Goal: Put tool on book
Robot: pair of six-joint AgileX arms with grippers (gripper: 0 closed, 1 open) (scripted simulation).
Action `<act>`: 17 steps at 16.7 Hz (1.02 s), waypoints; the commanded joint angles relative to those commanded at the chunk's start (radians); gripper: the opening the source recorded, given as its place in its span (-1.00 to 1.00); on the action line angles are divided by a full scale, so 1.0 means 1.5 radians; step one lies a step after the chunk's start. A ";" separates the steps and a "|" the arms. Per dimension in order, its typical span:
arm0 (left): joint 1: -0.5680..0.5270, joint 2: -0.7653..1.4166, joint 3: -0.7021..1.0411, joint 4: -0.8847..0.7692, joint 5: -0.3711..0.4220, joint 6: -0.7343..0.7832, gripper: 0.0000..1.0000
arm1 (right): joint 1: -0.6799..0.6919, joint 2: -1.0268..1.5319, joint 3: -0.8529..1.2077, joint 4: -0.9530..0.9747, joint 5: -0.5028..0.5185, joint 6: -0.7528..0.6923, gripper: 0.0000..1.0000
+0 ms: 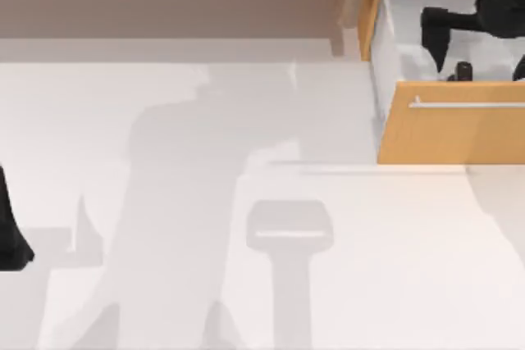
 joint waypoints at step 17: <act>0.000 0.000 0.000 0.000 0.000 0.000 1.00 | -0.001 0.032 0.014 0.005 0.000 0.009 1.00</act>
